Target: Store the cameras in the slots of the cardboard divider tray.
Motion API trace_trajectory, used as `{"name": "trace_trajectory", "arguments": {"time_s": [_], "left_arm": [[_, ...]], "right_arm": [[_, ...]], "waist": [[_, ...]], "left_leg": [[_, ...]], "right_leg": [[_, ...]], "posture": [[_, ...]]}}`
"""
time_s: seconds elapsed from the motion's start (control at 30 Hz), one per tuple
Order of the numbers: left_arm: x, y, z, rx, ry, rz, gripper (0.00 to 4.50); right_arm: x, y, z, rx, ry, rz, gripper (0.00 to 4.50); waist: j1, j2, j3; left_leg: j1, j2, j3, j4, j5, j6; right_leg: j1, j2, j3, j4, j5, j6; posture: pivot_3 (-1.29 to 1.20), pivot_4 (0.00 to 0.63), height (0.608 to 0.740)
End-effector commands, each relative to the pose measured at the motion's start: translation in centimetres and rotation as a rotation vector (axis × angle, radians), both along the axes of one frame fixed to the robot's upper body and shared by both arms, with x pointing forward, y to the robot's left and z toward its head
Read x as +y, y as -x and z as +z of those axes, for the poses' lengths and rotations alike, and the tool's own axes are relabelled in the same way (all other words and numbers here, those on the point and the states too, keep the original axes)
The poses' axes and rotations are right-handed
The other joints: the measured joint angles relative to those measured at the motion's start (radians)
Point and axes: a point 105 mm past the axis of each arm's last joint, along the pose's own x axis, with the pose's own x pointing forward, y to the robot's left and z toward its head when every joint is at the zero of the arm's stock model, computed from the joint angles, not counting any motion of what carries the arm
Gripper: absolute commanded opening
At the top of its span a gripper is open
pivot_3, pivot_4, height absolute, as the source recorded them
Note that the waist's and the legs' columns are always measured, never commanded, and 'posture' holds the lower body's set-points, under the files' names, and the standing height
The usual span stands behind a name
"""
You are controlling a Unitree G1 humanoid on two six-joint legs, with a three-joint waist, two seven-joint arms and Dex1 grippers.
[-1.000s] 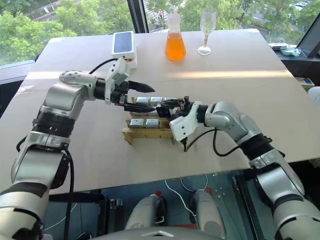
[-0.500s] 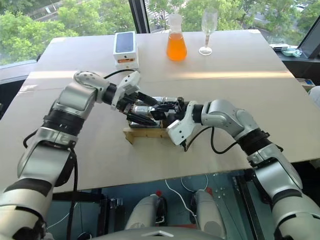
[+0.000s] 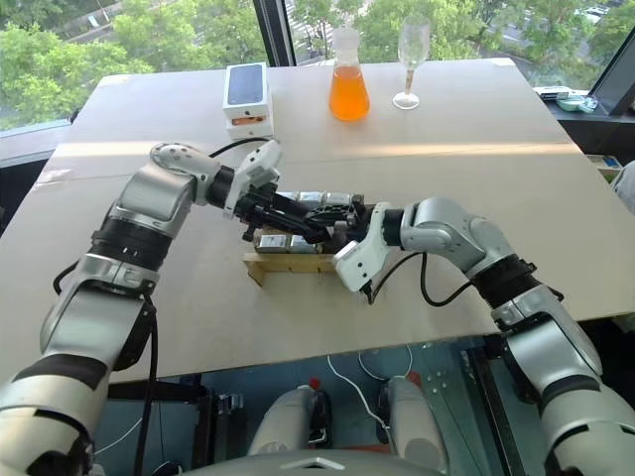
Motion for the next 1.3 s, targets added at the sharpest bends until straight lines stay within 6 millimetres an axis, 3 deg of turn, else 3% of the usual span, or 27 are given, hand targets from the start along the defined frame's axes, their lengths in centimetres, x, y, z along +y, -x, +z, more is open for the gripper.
{"name": "trace_trajectory", "arguments": {"time_s": [0.03, 0.07, 0.27, 0.47, 0.57, 0.77, 0.97, 1.3], "left_arm": [[-0.5, 0.1, 1.0, -0.05, 0.019, -0.031, 0.71], [-0.6, 0.1, 1.1, -0.055, 0.021, -0.033, 0.71], [-1.5, -0.1, 1.3, -0.103, 0.038, -0.057, 0.71], [-2.4, -0.6, 0.8, -0.117, 0.039, -0.07, 0.71], [-2.8, -0.7, 0.6, -0.13, 0.017, -0.091, 0.71], [-2.9, -1.1, -0.3, -0.157, -0.054, -0.128, 0.71], [-2.8, -1.5, -0.9, -0.181, -0.089, -0.133, 0.71], [-3.1, -1.8, -1.3, -0.198, -0.123, -0.135, 0.71]], "right_arm": [[-0.3, 1.0, 1.0, 0.062, -0.1, -0.003, 4.18], [-0.6, 1.2, 1.0, 0.082, -0.115, -0.014, 4.49], [-6.0, 4.0, 1.3, 0.549, -0.432, -0.16, 4.49], [-10.0, 7.3, -0.8, 1.05, -0.719, -0.286, 4.49], [-11.4, 9.1, -1.8, 1.216, -0.831, -0.288, 4.49], [-13.0, 10.5, -2.5, 1.258, -0.922, -0.263, 4.49], [-13.3, 11.1, -2.7, 1.239, -0.953, -0.22, 4.49], [-13.2, 10.6, -2.6, 1.211, -0.962, -0.2, 4.49]], "waist": [[0.002, 0.0, 0.0], [0.003, 0.0, 0.0], [0.012, 0.0, 0.0], [0.02, 0.0, 0.0], [0.021, 0.0, 0.0], [0.025, -0.001, 0.0], [0.027, -0.001, 0.0], [0.026, -0.001, 0.0]], "left_leg": [[0.0, 0.0, 0.0, 0.0, 0.0, 0.0], [0.0, 0.0, 0.0, 0.0, 0.0, 0.0], [-0.004, 0.0, -0.005, 0.006, 0.0, 0.001], [-0.006, 0.0, -0.008, 0.009, -0.001, 0.001], [-0.005, 0.0, -0.008, 0.01, -0.001, 0.001], [-0.005, -0.001, -0.009, 0.011, -0.004, 0.006], [-0.006, -0.001, -0.011, 0.011, -0.004, 0.006], [-0.006, -0.001, -0.011, 0.011, -0.004, 0.006]], "right_leg": [[0.0, 0.0, 0.0, 0.0, 0.0, 0.0], [0.0, 0.0, -0.001, 0.0, 0.0, 0.0], [0.001, -0.001, -0.005, -0.001, 0.0, 0.0], [0.002, 0.0, -0.007, 0.0, -0.001, 0.003], [0.003, 0.001, -0.007, 0.0, -0.002, 0.003], [0.003, 0.003, -0.007, 0.0, -0.002, 0.004], [0.002, 0.004, -0.009, 0.0, -0.002, 0.004], [0.002, 0.004, -0.009, 0.0, -0.002, 0.004]], "posture": [[0.0, 0.15, 0.74], [0.0, 0.15, 0.74], [0.0, 0.15, 0.74], [0.0, 0.15, 0.74], [0.0, 0.15, 0.74], [0.0, 0.15, 0.74], [0.0, 0.15, 0.74], [0.0, 0.15, 0.74]]}}
